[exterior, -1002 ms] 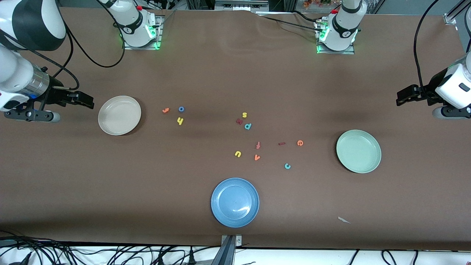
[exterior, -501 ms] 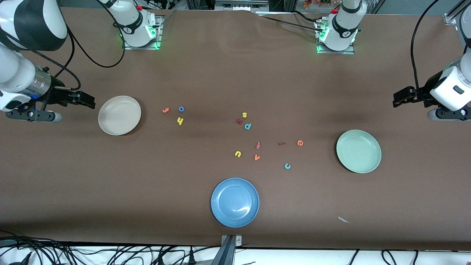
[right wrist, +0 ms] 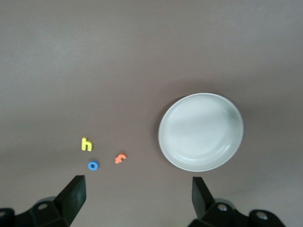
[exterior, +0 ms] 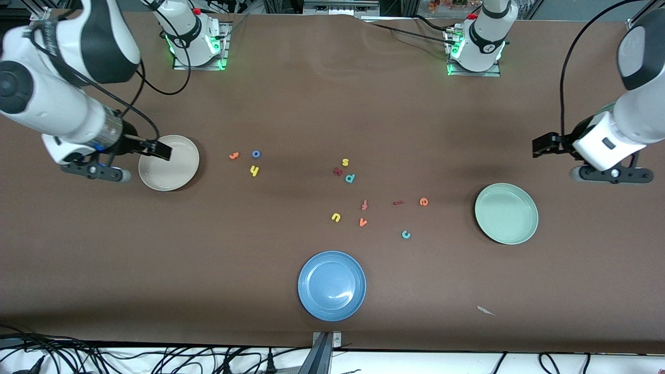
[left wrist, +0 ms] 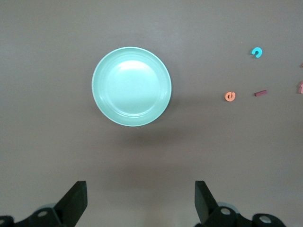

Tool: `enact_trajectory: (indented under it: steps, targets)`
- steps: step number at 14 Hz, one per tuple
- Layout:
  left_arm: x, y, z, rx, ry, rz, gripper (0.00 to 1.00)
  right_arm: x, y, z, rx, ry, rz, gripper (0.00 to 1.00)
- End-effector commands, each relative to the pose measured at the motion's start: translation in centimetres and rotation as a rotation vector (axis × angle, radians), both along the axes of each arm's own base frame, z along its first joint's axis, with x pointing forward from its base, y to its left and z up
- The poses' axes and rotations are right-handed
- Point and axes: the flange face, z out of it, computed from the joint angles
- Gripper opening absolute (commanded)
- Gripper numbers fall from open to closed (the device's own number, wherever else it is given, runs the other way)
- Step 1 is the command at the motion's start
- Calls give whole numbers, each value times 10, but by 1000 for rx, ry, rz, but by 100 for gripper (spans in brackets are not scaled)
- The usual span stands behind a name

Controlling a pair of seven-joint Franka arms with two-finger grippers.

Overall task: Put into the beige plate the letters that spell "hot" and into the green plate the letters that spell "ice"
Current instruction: 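Reach the left gripper to the orange e while the right gripper reaches the f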

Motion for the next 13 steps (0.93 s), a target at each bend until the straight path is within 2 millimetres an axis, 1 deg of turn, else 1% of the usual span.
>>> enact_trajectory:
  steps: [1,2,3,4,5,6,7,8,9,11,12,13]
  targets:
    - [12,-19,-12,-29,18,-31,100,-3,19,-23,-7,-8,-40,99]
    - [14,-24,-21,-31,27,-35,100,-6,24,-30,-11,-14,-57,99]
    - [18,-30,-22,-32,5,-30,100,-9,30,-39,-14,-19,-71,99]
    - [24,-40,-28,-41,-20,-21,100,-12,39,-48,-14,-28,-69,99]
    - [28,-49,-41,-38,-12,-10,100,-17,42,-53,-18,-36,-87,99]
    - [28,-61,-46,-36,-15,-5,100,-20,48,-57,-20,-40,-104,99]
    - [31,-68,-55,-33,-12,4,100,-21,54,-63,-21,-35,-98,99]
    - [36,-75,-71,-32,-7,12,100,-25,65,-71,-27,-27,-80,99]
    - [37,-87,-81,-28,-11,18,100,-29,70,-81,-35,-15,-96,98]
    - [42,-95,-102,-29,-11,28,100,-35,69,-102,-42,-23,-99,98]
    - [43,-102,-109,-32,-10,17,100,-38,70,-113,-41,-19,-107,98]
    - [44,-106,-119,-33,-8,13,100,-40,70,-119,-40,-19,-107,98]
